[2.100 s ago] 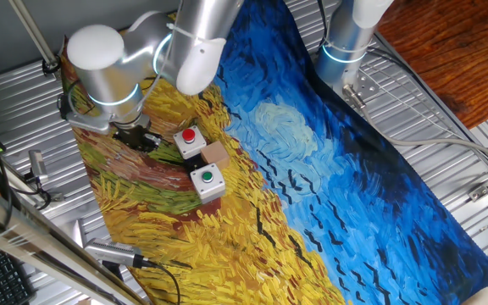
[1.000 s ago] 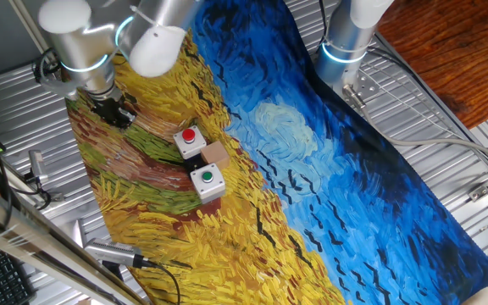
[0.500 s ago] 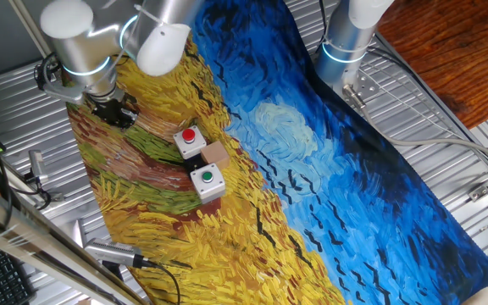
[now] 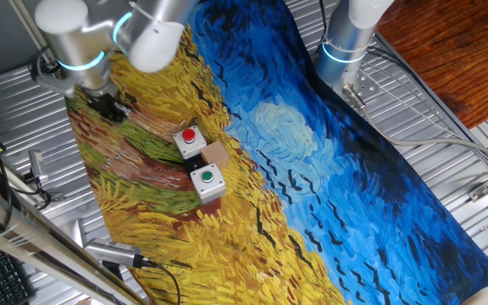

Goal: Turn the hands of a clock

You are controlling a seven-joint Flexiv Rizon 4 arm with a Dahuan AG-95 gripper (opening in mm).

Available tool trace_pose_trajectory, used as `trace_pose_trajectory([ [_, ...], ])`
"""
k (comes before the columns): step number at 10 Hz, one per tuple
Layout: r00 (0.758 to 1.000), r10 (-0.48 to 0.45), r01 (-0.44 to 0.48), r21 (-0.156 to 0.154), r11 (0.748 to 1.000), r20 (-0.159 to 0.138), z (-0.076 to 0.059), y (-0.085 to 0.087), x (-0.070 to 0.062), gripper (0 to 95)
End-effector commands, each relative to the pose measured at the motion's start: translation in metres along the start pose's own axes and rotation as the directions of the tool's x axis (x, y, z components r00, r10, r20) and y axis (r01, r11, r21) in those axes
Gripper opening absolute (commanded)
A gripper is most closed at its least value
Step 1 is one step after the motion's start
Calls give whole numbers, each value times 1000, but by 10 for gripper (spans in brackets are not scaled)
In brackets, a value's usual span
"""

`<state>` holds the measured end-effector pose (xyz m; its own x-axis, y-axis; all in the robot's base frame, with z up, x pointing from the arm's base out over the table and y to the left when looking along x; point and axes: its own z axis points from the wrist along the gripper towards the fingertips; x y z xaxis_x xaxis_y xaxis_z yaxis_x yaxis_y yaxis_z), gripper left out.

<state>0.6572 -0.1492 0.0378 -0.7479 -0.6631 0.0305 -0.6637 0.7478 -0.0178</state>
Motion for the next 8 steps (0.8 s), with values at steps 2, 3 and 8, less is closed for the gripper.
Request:
trace_pose_trajectory([
  [2, 1000, 15, -15, 13, 1000, -4, 1, 2, -1, 0],
  [3, 1000, 19, -19, 15, 1000, -4, 1, 2, -1, 0],
  [8, 1000, 29, -29, 15, 999, -3, 1, 2, 0, 0],
])
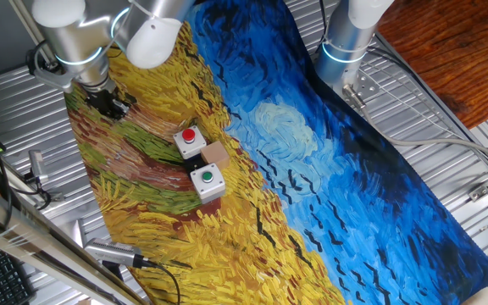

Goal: Turn the hands of a clock

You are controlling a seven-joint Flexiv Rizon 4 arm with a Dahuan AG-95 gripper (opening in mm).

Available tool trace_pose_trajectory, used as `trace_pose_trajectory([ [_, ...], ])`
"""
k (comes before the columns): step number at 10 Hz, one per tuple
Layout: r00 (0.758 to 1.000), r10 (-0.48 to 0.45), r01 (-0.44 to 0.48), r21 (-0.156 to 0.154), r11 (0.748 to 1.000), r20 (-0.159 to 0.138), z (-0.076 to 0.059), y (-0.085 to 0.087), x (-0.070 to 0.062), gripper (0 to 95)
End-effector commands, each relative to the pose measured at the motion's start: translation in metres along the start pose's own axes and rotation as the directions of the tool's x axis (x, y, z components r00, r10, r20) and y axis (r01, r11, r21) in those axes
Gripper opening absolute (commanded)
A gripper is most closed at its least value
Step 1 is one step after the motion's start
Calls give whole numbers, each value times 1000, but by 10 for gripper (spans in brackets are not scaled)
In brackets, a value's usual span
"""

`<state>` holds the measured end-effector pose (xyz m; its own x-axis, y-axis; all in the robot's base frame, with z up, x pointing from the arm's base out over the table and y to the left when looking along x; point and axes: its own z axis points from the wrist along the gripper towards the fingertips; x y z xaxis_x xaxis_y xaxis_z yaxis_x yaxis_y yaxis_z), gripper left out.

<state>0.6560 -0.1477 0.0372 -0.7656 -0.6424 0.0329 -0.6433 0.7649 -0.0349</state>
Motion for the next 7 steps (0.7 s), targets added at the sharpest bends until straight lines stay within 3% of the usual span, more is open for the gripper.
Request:
trace_pose_trajectory([
  [1, 1000, 3, -3, -2, 1000, 0, 0, 0, 0, 0],
  [7, 1000, 7, -7, -2, 1000, 0, 0, 0, 0, 0],
])
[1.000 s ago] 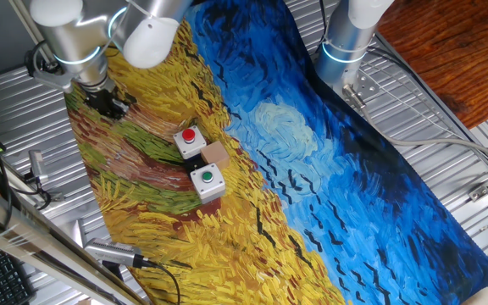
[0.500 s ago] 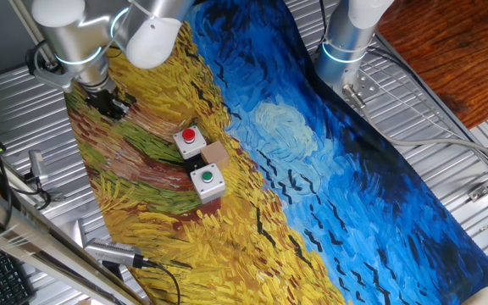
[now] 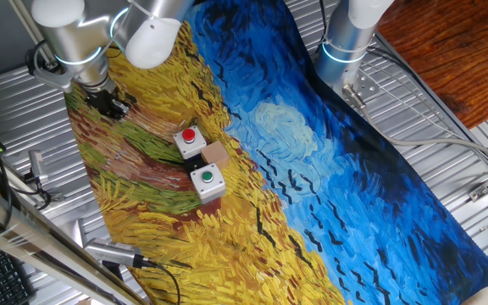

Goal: Turn the hands of a clock

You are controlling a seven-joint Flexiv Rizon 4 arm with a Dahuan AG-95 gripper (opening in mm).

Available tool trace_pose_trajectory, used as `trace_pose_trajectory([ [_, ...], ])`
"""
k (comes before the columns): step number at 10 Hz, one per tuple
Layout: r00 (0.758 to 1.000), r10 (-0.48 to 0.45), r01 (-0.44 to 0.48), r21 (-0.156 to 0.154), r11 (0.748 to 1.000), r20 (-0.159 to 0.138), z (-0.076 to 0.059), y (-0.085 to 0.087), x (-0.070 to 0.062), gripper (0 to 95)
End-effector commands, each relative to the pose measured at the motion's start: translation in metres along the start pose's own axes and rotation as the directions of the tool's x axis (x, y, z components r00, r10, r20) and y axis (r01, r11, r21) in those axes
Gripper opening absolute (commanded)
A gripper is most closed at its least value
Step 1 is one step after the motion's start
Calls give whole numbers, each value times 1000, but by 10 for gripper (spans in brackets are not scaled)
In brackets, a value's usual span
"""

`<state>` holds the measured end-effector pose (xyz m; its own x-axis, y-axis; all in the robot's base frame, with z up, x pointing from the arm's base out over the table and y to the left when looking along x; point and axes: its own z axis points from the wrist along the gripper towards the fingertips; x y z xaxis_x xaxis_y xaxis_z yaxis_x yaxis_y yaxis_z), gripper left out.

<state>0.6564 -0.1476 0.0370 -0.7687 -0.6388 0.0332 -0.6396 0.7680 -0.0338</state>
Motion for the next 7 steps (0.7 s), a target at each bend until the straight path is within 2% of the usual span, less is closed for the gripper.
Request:
trace_pose_trajectory([
  [1, 1000, 2, -2, 0, 1000, 0, 0, 0, 0, 0],
  [7, 1000, 7, -7, 0, 1000, 0, 0, 0, 0, 0],
])
